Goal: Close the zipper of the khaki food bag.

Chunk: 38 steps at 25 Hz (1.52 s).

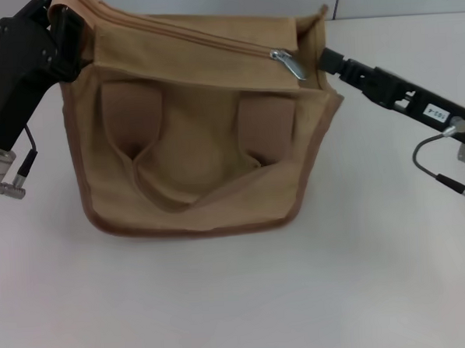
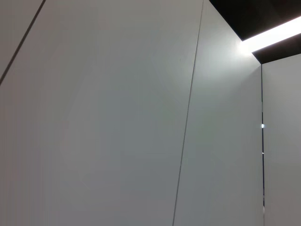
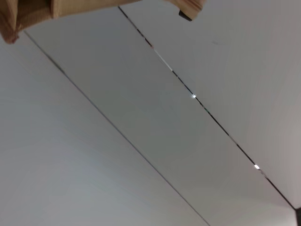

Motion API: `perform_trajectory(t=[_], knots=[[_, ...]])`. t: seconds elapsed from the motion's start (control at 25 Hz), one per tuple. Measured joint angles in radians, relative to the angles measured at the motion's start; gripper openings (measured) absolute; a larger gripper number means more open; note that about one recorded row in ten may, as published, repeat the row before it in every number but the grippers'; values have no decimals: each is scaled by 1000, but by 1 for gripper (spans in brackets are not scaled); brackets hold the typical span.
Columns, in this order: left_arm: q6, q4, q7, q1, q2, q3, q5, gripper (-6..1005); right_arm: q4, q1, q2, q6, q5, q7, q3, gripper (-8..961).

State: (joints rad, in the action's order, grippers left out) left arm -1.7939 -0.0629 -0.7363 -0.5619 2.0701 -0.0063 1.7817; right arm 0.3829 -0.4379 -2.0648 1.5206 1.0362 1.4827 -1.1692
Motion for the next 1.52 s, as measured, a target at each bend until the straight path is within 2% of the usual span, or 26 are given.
perform_trajectory(t=[0.28, 0.44, 0.64, 0.68, 0.8, 0.84, 0.88, 0.92, 1.0, 1.08, 1.12, 1.24, 1.28, 1.36, 1.4, 1.44, 1.48, 1.52], knots=[[10, 0, 0, 16, 2, 0, -1, 46, -24, 36, -16, 50, -6, -206, 85, 50], [16, 0, 10, 35, 3, 5, 1, 46, -40, 39, -19, 62, -7, -236, 103, 81], [40, 0, 117, 84, 2, 38, 19, 47, -48, 34, -19, 55, -5, -249, 103, 241], [67, -8, 118, 117, -1, 40, 24, 47, -49, 34, -19, 56, -5, -263, 100, 273], [79, -28, 102, 155, -3, 41, 25, 48, -50, 35, -20, 61, -5, -275, 98, 409], [81, -38, 99, 171, -3, 40, 24, 82, -51, 37, -20, 67, -5, -285, 98, 455], [84, -62, 100, 216, -3, 29, 19, 116, -59, 38, -20, 85, -6, -314, 100, 500], [84, -62, 100, 216, -3, 29, 19, 150, -59, 38, -20, 85, -6, -314, 100, 574], [86, -84, 95, 257, -4, 16, 16, 218, -77, 36, -20, 111, -6, -348, 103, 723], [77, -110, 48, 320, -10, -8, 16, 298, -94, 29, -20, 131, -7, -399, 105, 723], [77, -110, 48, 320, -10, -8, 16, 344, -94, 29, -20, 131, -7, -399, 105, 723], [42, -123, -7, 383, -18, -51, 15, 482, -96, 28, -20, 142, -6, -450, 97, 723], [2, -135, -15, 413, -21, -61, 16, 502, -97, 28, -20, 164, -1, -504, 92, 723], [-26, -150, -16, 423, -22, -58, 19, 543, -99, 27, -20, 182, 4, -539, 85, 723], [-85, -200, -24, 433, -25, -27, 41, 564, -99, 24, -20, 201, 13, -572, 75, 723], [-85, -200, -24, 433, -25, -27, 41, 584, -99, 18, -20, 224, 31, -616, 56, 723], [-157, -269, -42, 429, -40, 65, 90, 605, -96, 11, -19, 241, 53, -641, 36, 723], [-157, -269, -42, 429, -40, 65, 90, 625, -91, 1, -17, 253, 81, -661, 16, 723]])
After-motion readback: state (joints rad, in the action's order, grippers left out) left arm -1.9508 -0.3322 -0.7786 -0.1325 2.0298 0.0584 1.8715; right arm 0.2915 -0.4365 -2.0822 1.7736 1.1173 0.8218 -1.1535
